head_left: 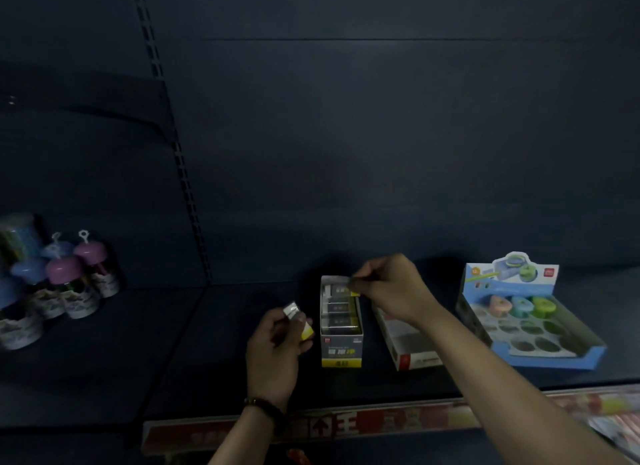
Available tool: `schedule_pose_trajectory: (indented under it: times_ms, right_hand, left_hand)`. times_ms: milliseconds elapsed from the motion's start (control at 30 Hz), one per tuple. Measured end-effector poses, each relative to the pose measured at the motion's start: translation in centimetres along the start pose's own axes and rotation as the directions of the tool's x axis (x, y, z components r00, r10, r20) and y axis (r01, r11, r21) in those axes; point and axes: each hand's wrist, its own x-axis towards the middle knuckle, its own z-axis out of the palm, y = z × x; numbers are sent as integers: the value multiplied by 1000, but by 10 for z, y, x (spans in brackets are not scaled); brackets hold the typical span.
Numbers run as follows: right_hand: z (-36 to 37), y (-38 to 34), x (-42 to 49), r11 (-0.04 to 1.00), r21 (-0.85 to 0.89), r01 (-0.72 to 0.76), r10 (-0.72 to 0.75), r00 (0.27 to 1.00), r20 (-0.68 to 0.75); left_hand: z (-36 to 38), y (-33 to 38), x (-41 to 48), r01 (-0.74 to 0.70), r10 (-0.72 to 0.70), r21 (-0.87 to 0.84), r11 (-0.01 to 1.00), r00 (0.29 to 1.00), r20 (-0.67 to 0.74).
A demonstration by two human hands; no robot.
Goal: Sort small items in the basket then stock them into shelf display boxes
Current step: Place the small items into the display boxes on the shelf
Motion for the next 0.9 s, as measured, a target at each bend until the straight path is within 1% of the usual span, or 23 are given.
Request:
schedule_pose_trajectory:
  times_ms: [67,133,200,367,500,600,667,733,833,900]
  right_hand:
    - [6,1,2,994,-107,8,-1,998,61]
    - [9,-2,3,981,-192,26,-8,996,93]
    - [9,-4,4,967,-253,37,-11,994,104]
    - [10,-6,10,922,-376,98,-10,973,229]
    - [11,-7,11,924,-355,144,-46,962,270]
    - [6,-10,11,951,-290,111,0,934,357]
    - [2,-12,9,963,-253,91,9,930,368]
    - [1,-13,7,972,-211,100,-21,938,346]
    - [1,-12,1,978,-109,179,-149,959,241]
    - [3,-12,-4,967,-61,248,-235,958,166]
  left_hand:
    - [1,-1,0,-7,6,33,999,1000,23]
    - [0,-2,2,-4,2,47,999,999,35]
    - [-1,-2,3,-1,-1,53,999,1000,30]
    - [-4,-3,2,-32,28,85,996,999,41]
    - [-4,-6,4,-36,36,107,994,999,10]
    - [-4,-5,4,-47,49,111,993,999,-12]
    - [-4,-2,2,-65,68,116,991,997,-28]
    - [-4,1,1,-74,81,102,992,995,-65]
    - [-4,8,1,-80,87,61,995,989,-118]
    - [-2,15,1,-98,101,28,995,985,-137]
